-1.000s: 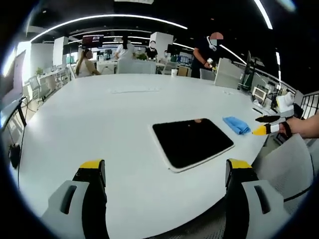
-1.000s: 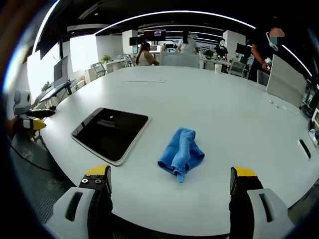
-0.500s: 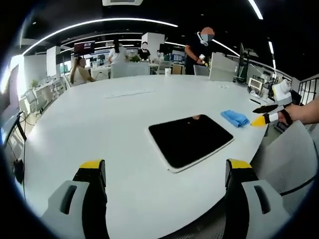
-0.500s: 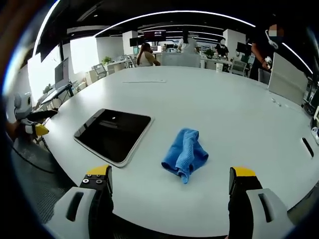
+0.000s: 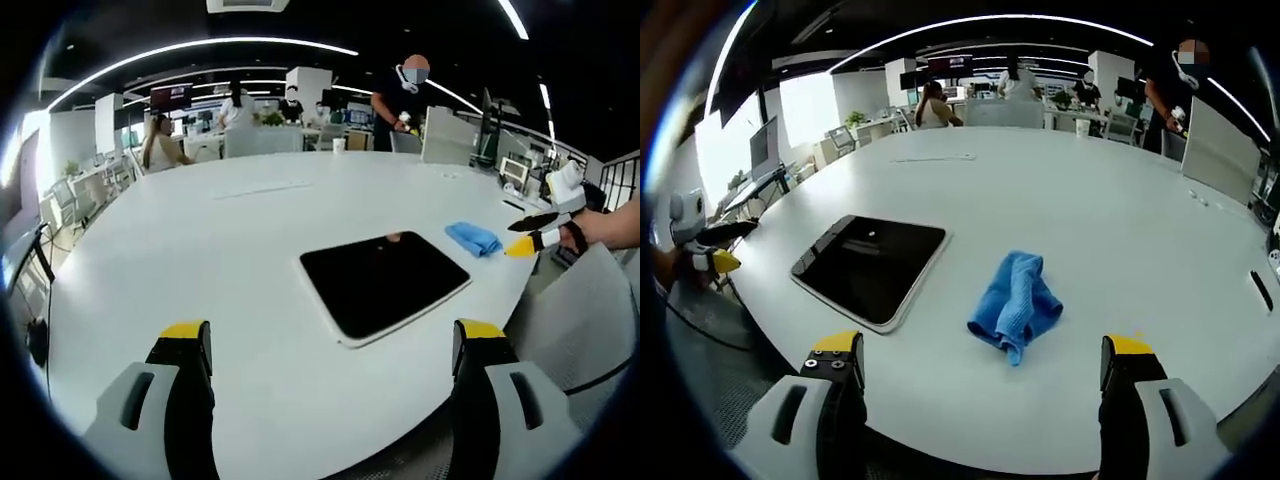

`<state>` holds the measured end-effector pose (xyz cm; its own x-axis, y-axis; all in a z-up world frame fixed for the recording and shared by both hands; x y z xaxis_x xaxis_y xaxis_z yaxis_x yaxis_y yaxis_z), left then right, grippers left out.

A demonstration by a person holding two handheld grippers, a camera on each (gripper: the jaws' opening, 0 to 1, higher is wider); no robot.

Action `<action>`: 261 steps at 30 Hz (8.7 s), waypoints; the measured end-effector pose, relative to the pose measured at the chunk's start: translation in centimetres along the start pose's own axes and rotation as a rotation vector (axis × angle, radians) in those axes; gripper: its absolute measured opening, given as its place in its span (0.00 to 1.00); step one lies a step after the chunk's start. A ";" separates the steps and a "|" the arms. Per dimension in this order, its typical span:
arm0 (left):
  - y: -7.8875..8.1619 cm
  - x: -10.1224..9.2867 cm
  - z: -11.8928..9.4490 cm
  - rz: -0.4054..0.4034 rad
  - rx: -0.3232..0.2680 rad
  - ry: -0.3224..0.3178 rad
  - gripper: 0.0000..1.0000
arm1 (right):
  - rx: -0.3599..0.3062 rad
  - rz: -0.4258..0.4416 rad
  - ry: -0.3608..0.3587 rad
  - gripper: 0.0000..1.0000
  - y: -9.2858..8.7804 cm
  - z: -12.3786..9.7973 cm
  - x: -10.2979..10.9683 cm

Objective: Wipe the mirror surface with the cleaning cloth until all visible marks leave the cleaned area.

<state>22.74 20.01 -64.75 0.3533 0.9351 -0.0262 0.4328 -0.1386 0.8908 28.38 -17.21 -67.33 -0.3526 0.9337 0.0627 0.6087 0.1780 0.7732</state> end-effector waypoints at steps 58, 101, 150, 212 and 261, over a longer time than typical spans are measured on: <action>-0.8 -0.2 0.3 0.038 0.041 -0.033 0.95 | 0.337 0.173 -0.012 0.01 7.2 13.2 5.9; -1.1 -0.6 0.7 0.023 0.034 -0.064 0.99 | 0.417 0.152 0.126 0.01 8.2 17.7 18.2; -1.0 -1.0 0.7 0.060 0.025 -0.085 0.99 | 0.463 0.060 0.226 0.01 7.5 17.8 24.9; -2.0 -1.6 0.7 0.051 0.098 -0.110 0.99 | 0.477 0.059 0.191 0.01 5.1 14.6 16.7; -2.0 -1.7 0.5 0.044 0.107 -0.121 0.97 | 0.457 0.180 0.043 0.01 3.5 11.5 7.2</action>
<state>21.73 18.49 -66.68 0.4681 0.8823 -0.0487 0.4983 -0.2180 0.8391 36.12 -6.27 -71.40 -0.2365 0.9502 0.2032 0.9087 0.1422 0.3925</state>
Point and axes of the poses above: the point that each gripper's makers call its tool centre point, and the gripper's own axes: z roughly forward along the fingers, x roughly to its left, y roughly out of its top, the point moved 3 cm from there along -z, roughly backward along the fingers, and after that the axes turned 3 degrees about z, right-handed, at the moved point
